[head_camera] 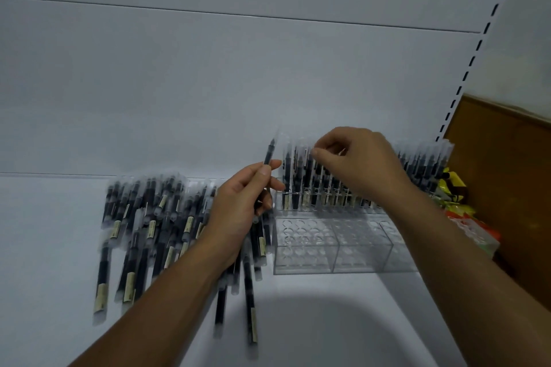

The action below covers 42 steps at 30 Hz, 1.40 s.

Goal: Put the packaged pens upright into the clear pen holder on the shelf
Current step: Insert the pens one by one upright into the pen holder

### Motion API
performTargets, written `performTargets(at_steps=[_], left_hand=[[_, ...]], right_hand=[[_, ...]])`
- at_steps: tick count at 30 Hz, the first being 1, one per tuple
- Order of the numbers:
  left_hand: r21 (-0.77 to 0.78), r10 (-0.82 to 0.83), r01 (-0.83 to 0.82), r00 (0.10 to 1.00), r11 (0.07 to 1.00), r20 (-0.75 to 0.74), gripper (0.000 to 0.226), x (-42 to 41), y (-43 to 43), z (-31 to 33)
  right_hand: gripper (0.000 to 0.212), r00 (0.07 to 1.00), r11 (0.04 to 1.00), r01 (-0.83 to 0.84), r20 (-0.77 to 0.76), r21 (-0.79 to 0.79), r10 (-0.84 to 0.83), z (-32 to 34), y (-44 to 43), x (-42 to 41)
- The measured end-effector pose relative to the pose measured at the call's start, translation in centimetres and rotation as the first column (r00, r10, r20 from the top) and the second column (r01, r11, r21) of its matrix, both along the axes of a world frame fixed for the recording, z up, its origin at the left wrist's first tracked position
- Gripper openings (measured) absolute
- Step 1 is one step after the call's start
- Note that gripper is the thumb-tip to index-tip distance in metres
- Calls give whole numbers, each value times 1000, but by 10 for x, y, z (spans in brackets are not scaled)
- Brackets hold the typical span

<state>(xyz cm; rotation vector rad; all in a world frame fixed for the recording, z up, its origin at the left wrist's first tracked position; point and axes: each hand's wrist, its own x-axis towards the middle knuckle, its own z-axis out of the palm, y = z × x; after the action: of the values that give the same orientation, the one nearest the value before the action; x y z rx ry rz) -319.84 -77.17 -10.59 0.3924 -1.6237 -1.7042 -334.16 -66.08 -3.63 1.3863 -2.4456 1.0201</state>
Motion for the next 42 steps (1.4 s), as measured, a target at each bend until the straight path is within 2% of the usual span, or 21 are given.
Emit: performTargets(at_steps=[2, 6, 10, 12, 15, 17, 20, 23, 27, 31, 37, 39, 42], left_hand=[[-7, -10, 10, 1000, 1000, 8, 25, -1, 1, 1], [-73, -19, 22, 999, 997, 39, 26, -1, 5, 1], [-181, -17, 30, 997, 983, 70, 23, -2, 8, 0], [-245, 36, -11, 995, 969, 96, 22, -2, 7, -3], [-474, 235, -109, 948, 874, 216, 30, 0, 1, -6], [-618, 316, -57, 893, 784, 320, 45, 1, -2, -6], [-677, 318, 106, 823, 728, 471, 70, 2, -4, -8], [-682, 321, 178, 780, 709, 538, 73, 1, -4, -10], [-684, 317, 190, 778, 705, 543, 73, 1, -7, -13], [-683, 318, 182, 781, 707, 538, 78, 0, -8, -15], [-670, 307, 172, 788, 722, 534, 67, -1, -11, -17], [-666, 304, 168, 791, 726, 531, 65, 0, -11, -16], [-647, 280, 175, 796, 742, 537, 68, 1, -11, -15]], right_hand=[[14, 998, 983, -24, 52, -182, 34, 0, 6, 9], [22, 951, 976, -149, 248, -158, 185, -4, 1, 23], [10, 872, 943, -191, 394, -274, 291, -8, -4, 24], [8, 843, 929, -169, 439, -330, 310, -5, -1, 21], [8, 868, 910, -62, 429, -410, 252, 4, 6, 8], [9, 919, 911, 1, 360, -413, 162, 8, 9, -3], [10, 956, 932, 21, 279, -362, 87, 5, 8, -13], [9, 975, 954, 11, 215, -299, 56, -3, 3, -16], [8, 988, 975, 7, 149, -224, 27, -11, -5, -19], [11, 997, 998, -32, 67, 60, 28, -22, -11, -17], [14, 999, 994, -17, 30, 106, 14, -17, -13, -12], [17, 1000, 987, -9, 9, 163, 8, -13, -11, -11], [29, 998, 963, -19, 59, 270, 3, -8, -1, -9]])
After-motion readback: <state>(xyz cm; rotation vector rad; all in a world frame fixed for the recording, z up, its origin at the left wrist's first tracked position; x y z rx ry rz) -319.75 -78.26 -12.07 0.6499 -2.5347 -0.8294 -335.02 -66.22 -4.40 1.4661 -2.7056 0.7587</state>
